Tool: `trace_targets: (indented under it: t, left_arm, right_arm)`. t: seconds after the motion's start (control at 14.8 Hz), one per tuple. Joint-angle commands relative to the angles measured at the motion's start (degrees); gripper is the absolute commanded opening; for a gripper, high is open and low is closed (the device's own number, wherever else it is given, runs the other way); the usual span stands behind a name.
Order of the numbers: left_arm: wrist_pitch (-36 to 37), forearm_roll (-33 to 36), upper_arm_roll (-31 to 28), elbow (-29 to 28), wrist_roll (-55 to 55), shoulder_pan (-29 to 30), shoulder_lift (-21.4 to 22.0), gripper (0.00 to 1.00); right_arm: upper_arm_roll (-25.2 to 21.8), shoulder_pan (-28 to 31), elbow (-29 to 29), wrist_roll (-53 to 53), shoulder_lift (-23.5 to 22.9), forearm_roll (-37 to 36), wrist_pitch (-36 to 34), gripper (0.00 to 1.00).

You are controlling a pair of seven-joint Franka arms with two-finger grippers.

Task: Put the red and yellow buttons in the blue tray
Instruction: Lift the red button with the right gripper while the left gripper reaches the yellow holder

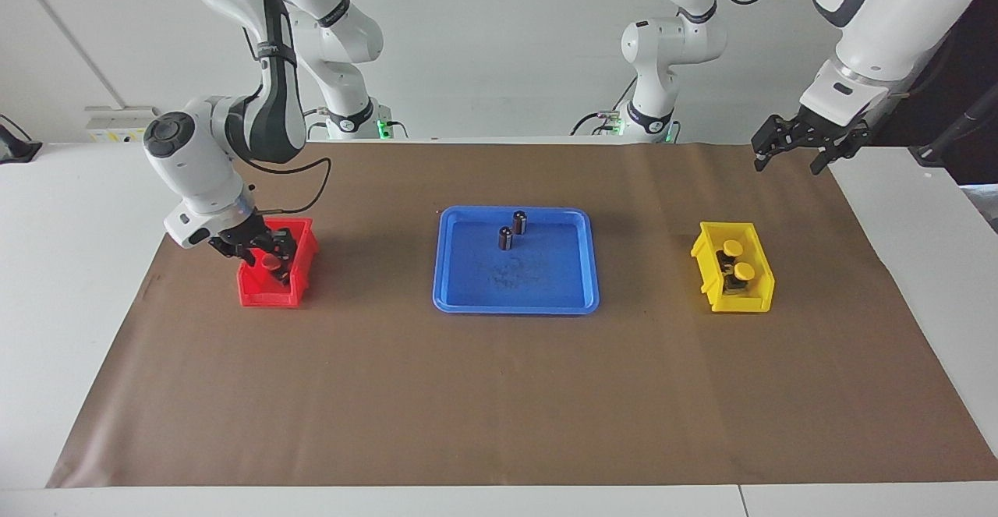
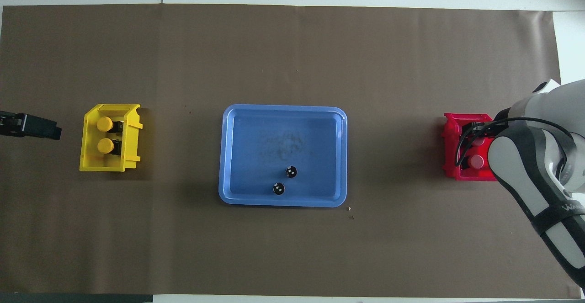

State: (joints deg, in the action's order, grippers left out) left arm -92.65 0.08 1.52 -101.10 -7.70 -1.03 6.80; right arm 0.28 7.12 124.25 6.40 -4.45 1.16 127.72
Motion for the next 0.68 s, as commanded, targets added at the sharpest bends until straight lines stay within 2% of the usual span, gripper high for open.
trace_targets:
  t: [0.0, 0.2, 0.34, 0.54, 0.61]
  left_arm:
    - [-2.09, 1.33, 0.06, -2.87, 0.23, 0.24, 1.99, 1.0]
    - [-2.8, 1.33, 0.15, -3.75, 0.23, 0.24, 2.34, 1.0]
    - [-2.88, 1.33, 0.06, -3.84, 0.23, 0.24, 2.6, 1.0]
    - [-2.88, 1.33, 0.15, -3.84, 0.23, 0.24, 2.6, 1.0]
    - [-2.88, 1.33, 0.15, -3.84, 0.14, 0.15, 2.6, 1.0]
  right_arm:
    - [0.34, 0.53, 2.84, 0.19, 1.19, 0.86, 2.45, 0.66]
    - [0.34, 0.53, 3.28, 0.71, 1.37, 0.86, 2.54, 0.64]
    - [0.34, 0.7, 3.46, 2.12, 1.55, 0.86, 2.54, 0.53]
    - [0.25, 0.7, 2.84, 2.3, 1.46, 0.86, 1.31, 0.31]
    - [0.25, 0.7, 1.8, 2.3, 1.37, 0.77, 0.0, 0.27]
